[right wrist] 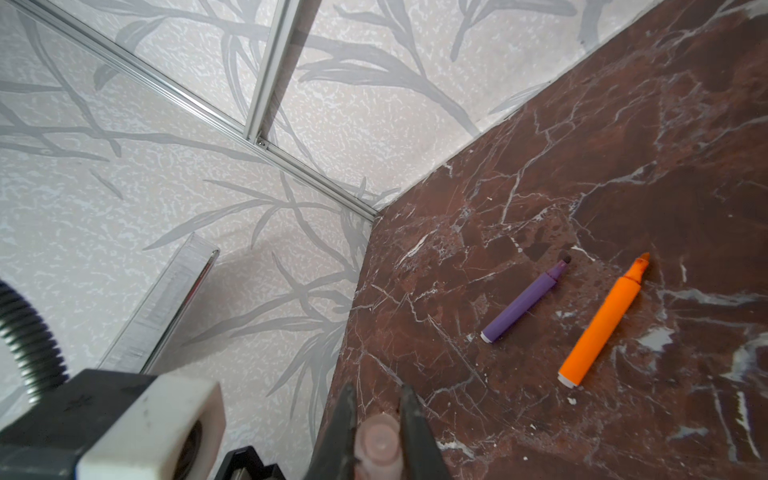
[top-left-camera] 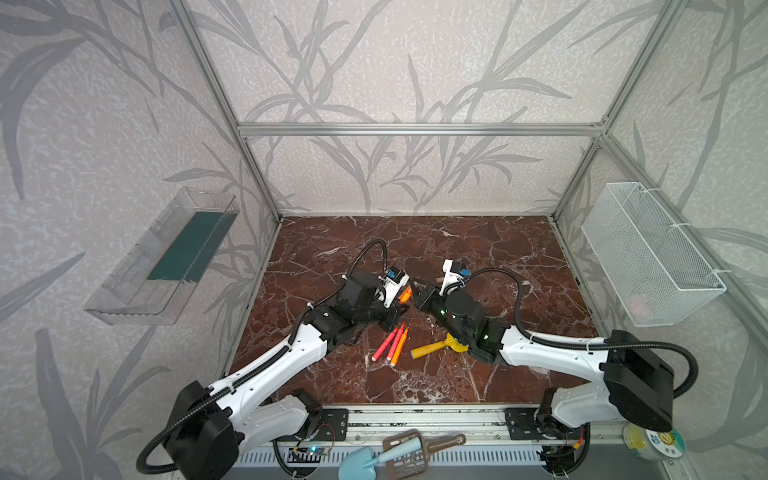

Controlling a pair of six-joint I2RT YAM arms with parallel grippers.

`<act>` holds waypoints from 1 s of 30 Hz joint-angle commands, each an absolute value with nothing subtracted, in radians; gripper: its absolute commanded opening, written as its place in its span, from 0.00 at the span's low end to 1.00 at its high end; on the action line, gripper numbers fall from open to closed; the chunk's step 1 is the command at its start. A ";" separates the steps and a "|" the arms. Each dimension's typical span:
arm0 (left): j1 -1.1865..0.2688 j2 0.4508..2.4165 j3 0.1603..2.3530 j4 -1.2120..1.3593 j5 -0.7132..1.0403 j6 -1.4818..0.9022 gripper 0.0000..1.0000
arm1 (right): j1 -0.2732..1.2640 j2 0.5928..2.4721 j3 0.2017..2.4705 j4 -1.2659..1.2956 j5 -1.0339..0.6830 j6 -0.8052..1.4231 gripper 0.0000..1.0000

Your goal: Insert the pens into the pen caps

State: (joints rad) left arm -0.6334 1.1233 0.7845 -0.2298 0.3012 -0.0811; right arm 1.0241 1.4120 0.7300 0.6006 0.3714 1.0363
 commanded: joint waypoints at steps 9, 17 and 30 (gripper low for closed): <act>-0.514 1.237 0.954 -0.005 -0.011 -0.243 0.00 | 1.166 1.482 0.620 0.629 0.108 0.963 0.00; -0.387 1.160 0.918 0.018 0.277 -0.353 0.00 | 1.170 1.457 0.485 0.808 0.133 0.894 0.00; -0.371 1.153 0.876 0.032 0.233 -0.303 0.00 | 1.197 1.533 0.559 0.759 0.214 0.960 0.01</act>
State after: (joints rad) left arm -0.3714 1.1595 0.8799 0.0040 0.3038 -0.3149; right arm 1.1923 1.5581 0.5289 0.8330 0.1600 0.9424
